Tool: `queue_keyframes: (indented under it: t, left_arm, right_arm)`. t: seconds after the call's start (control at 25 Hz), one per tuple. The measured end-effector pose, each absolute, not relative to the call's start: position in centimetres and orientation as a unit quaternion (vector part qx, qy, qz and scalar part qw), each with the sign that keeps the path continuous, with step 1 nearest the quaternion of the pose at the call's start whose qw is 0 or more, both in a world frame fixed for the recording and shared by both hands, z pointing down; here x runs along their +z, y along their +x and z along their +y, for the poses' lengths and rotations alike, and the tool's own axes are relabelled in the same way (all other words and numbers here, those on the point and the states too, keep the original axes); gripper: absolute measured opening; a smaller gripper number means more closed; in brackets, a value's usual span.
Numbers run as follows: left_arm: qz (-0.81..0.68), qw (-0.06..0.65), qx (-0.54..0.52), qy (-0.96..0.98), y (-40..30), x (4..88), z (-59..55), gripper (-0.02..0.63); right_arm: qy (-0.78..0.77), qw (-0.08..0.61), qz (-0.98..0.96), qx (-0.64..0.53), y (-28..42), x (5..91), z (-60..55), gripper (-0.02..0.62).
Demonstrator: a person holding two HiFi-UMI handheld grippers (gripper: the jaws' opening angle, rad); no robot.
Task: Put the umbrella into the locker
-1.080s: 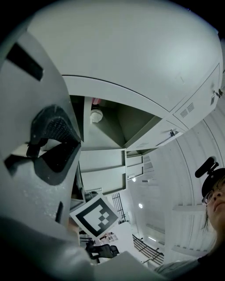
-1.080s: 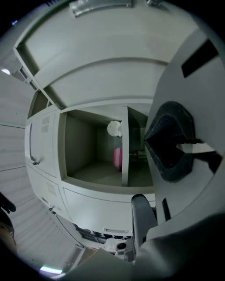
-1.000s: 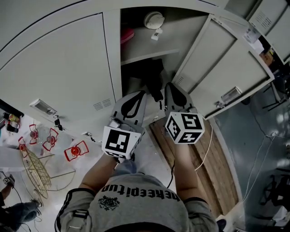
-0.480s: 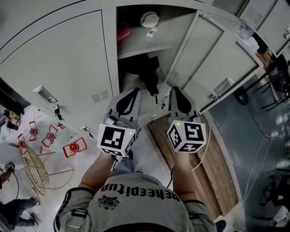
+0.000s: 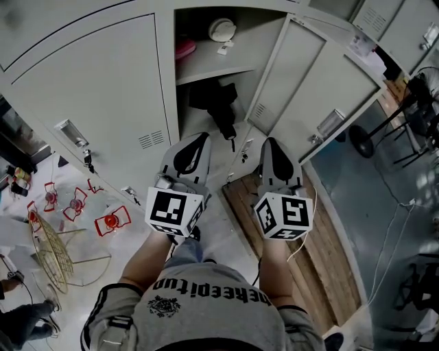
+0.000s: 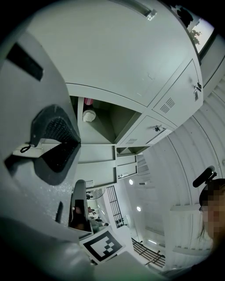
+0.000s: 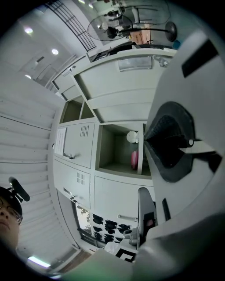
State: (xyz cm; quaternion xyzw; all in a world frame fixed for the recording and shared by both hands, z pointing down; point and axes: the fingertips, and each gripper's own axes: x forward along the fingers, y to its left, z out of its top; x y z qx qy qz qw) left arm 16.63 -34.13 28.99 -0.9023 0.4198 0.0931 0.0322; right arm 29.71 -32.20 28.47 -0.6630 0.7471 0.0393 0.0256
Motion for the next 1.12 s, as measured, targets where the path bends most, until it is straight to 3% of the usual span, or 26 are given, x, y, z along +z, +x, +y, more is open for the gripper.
queue_keyframes:
  t: [1.12]
  left_arm:
    - [0.424, 0.040, 0.098, -0.899, 16.9, 28.6, -29.7, 0.005]
  right_arm:
    - [-0.662, 0.039, 0.746, 0.054, 29.7, 28.0, -27.4, 0.003]
